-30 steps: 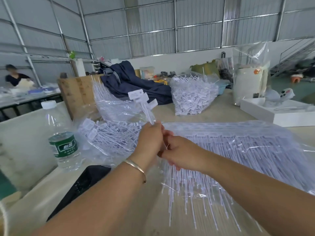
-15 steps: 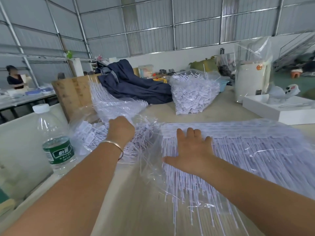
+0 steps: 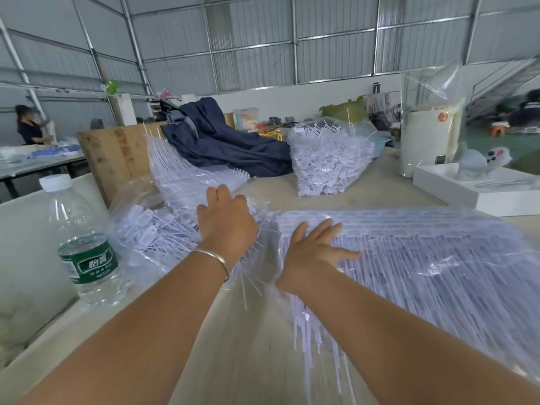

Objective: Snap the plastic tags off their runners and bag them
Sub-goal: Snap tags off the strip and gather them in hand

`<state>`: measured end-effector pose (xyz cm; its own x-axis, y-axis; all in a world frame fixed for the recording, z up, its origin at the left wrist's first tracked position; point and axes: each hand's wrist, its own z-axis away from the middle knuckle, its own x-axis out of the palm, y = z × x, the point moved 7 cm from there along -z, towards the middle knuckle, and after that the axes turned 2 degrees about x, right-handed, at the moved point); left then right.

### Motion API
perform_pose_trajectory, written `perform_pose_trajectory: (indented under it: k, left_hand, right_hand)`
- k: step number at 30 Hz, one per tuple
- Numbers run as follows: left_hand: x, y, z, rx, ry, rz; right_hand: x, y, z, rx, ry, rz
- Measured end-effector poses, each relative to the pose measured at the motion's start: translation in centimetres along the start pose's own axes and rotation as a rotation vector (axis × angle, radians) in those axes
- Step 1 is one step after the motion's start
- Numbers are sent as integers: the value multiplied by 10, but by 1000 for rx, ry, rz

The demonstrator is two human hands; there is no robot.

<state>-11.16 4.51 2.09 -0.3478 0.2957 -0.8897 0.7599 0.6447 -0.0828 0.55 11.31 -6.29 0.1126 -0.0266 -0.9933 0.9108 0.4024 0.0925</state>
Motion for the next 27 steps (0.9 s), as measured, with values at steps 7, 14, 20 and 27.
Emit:
perform_pose_trajectory:
  k: [7, 14, 20, 27]
  left_hand:
    - [-11, 3, 29, 13, -4, 270]
    - [-15, 17, 63, 77, -103, 458]
    - [22, 48, 103, -195, -560, 1107]
    - [41, 101, 136, -628, -1074, 2205]
  right_hand:
    - [-14, 2, 13, -14, 79, 137]
    - [-51, 32, 27, -223, 261, 48]
    - [-74, 60, 50, -262, 315, 46]
    - [-126, 72, 71, -404, 290, 122]
